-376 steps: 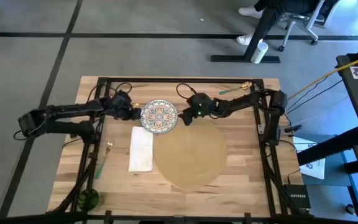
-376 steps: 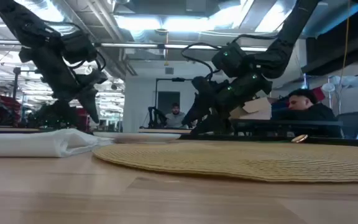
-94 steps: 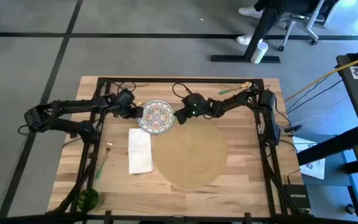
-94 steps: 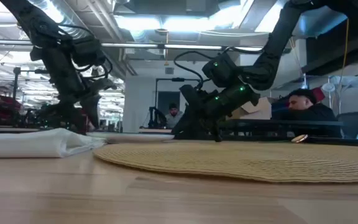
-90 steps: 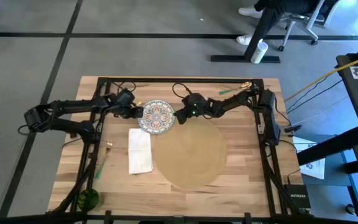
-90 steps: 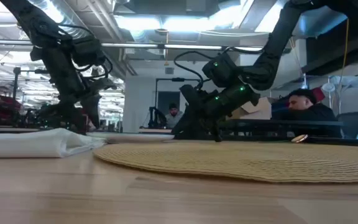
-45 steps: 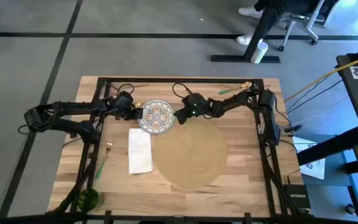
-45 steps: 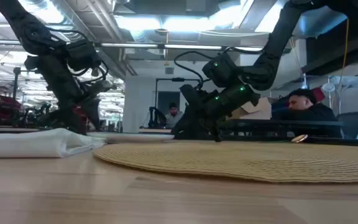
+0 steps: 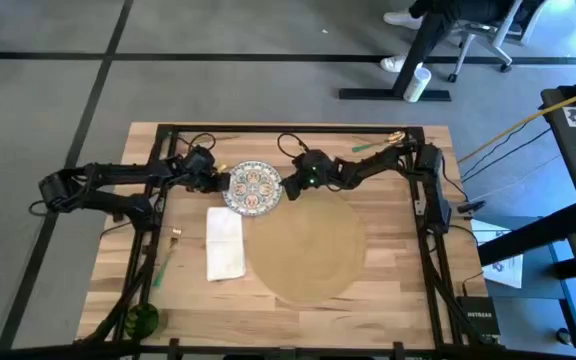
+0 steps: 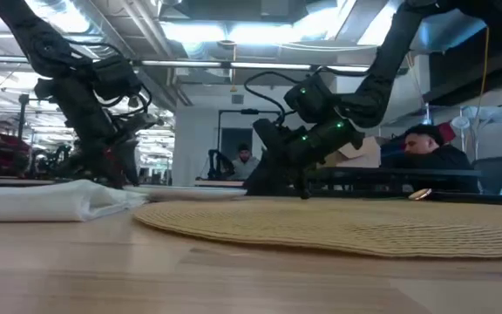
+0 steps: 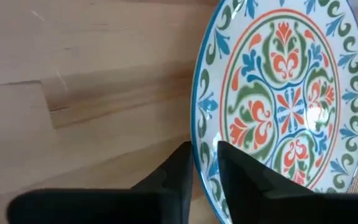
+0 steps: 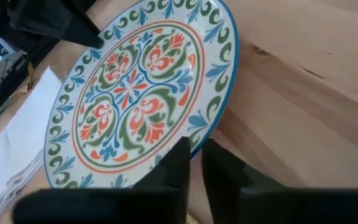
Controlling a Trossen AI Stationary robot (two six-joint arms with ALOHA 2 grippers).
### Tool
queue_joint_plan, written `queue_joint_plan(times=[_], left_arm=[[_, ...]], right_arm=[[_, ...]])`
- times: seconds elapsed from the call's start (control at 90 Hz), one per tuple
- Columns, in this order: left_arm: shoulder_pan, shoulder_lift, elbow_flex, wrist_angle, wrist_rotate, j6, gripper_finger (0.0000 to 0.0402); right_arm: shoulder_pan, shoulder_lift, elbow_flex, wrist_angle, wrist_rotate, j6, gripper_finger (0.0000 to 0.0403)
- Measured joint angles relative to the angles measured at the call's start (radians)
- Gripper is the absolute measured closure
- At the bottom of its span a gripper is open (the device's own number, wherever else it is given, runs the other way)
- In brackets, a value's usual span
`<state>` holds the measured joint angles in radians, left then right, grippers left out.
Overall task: Set table place
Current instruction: Put the blue patterned plate on the brown place mat
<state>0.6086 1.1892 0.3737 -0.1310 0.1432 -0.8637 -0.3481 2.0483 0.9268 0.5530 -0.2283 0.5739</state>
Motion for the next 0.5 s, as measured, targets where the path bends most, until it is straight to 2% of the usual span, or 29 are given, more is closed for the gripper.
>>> queue_joint_plan(times=[0.178, 0.5], left_arm=[[0.0, 0.0, -0.001, 0.006, -0.001, 0.016, 0.0395], [0.001, 0.0, -0.002, 0.042, 0.014, 0.029, 0.0399]], right_arm=[[0.0, 0.0, 0.0, 0.001, 0.008, -0.003, 0.0396], [-0.001, 0.0, -0.001, 0.011, 0.019, -0.003, 0.0402]])
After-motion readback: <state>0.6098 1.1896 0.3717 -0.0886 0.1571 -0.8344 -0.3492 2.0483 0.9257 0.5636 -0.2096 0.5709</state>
